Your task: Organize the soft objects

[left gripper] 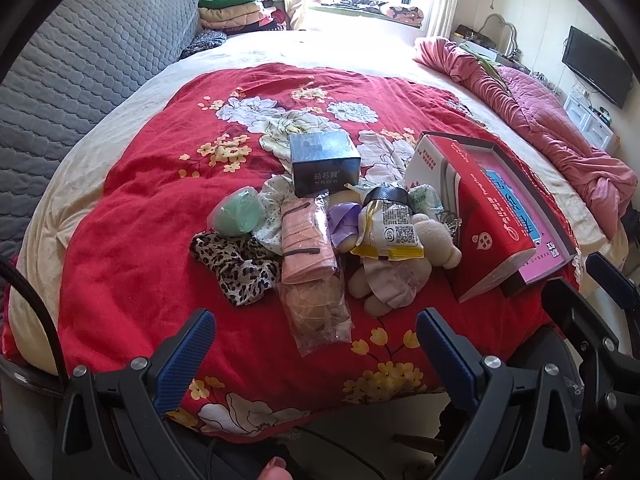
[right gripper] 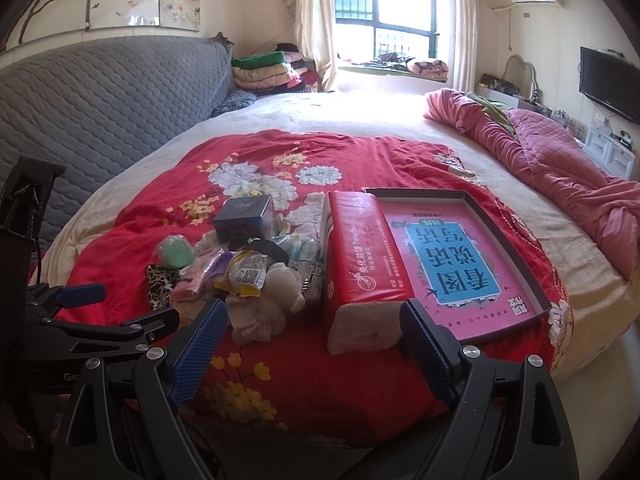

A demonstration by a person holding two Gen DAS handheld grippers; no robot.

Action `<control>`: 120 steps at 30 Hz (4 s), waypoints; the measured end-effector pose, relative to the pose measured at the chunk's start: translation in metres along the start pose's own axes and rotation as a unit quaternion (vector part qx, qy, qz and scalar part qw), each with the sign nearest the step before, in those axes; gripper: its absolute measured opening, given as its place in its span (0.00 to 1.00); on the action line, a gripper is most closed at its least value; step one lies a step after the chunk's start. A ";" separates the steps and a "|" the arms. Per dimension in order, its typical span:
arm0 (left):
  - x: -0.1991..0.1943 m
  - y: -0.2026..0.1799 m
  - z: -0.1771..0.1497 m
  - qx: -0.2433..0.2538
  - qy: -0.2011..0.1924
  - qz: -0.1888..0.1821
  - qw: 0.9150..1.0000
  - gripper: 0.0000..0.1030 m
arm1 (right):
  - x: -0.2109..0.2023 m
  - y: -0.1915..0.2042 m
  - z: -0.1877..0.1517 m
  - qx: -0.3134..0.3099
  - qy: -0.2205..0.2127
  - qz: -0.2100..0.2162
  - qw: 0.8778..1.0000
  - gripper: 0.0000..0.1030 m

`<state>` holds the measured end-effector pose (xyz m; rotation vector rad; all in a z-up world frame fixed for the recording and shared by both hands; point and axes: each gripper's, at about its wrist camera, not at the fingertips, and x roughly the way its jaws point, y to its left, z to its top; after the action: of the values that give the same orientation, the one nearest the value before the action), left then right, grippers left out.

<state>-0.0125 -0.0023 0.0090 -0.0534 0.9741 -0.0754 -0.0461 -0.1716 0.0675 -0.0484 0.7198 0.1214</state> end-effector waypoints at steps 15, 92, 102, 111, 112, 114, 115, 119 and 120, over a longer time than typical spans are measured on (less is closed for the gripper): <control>0.013 0.035 0.002 -0.048 0.013 -0.017 0.999 0.98 | 0.020 0.011 0.001 -0.014 0.013 0.019 1.000 0.86; 0.142 0.128 0.084 -0.107 0.030 -0.103 0.988 0.55 | 0.192 0.039 0.055 -0.055 0.162 0.143 0.975 0.51; 0.119 0.132 0.090 -0.101 -0.016 -0.102 0.990 0.46 | 0.176 0.027 0.067 -0.036 0.126 0.153 0.979 0.51; 0.072 0.111 0.095 -0.087 -0.052 -0.103 0.989 0.46 | 0.150 0.021 0.083 -0.030 0.078 0.156 0.984 0.51; 0.067 0.107 0.096 -0.084 -0.055 -0.105 0.989 0.46 | 0.146 0.020 0.084 -0.030 0.074 0.157 0.984 0.51; 0.057 0.096 0.097 -0.076 -0.062 -0.108 0.989 0.46 | 0.138 0.017 0.086 -0.027 0.064 0.161 0.985 0.51; 0.051 0.089 0.099 -0.069 -0.064 -0.108 0.990 0.46 | 0.134 0.015 0.087 -0.025 0.059 0.161 0.985 0.51; 0.036 0.063 0.104 -0.047 -0.076 -0.110 0.990 0.46 | 0.116 0.002 0.091 -0.014 0.038 0.161 0.986 0.51; 0.032 0.056 0.105 -0.040 -0.078 -0.109 0.990 0.46 | 0.110 -0.002 0.092 -0.011 0.033 0.162 0.986 0.51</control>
<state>0.0945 0.0515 0.0368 -0.2375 0.8110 -0.2299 0.0967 -0.1557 0.0637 0.0441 0.7882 0.4405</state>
